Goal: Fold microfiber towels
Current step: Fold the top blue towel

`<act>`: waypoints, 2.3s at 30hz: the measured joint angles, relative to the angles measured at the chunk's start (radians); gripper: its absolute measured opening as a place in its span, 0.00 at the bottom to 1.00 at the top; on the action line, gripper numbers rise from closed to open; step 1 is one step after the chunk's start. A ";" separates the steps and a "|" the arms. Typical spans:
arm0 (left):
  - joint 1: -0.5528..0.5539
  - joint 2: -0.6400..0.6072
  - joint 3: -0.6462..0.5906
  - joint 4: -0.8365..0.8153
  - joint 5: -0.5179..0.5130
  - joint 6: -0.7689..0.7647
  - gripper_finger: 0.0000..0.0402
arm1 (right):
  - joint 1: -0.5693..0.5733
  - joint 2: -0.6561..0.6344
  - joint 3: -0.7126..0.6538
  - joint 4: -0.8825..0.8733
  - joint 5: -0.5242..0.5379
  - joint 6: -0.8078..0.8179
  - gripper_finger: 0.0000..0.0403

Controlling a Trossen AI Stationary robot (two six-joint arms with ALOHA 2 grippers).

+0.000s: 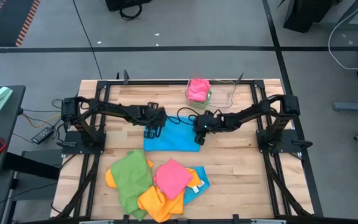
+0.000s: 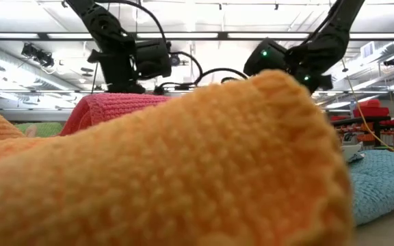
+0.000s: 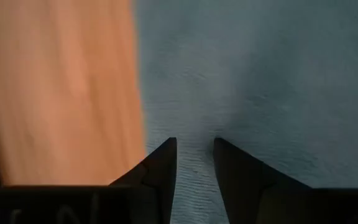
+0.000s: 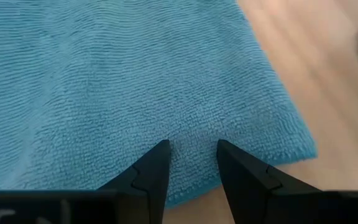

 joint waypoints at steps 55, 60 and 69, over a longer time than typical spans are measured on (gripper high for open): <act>0.065 0.067 0.069 0.215 0.108 0.330 0.14 | 0.085 -0.225 -0.002 -0.427 0.163 0.218 0.33; -0.026 0.057 0.070 0.233 0.112 0.227 0.17 | 0.088 -0.294 -0.005 -0.443 0.164 0.080 0.33; -0.197 0.057 0.069 0.229 0.113 0.021 0.28 | 0.065 -0.295 -0.005 -0.487 0.049 -0.127 0.36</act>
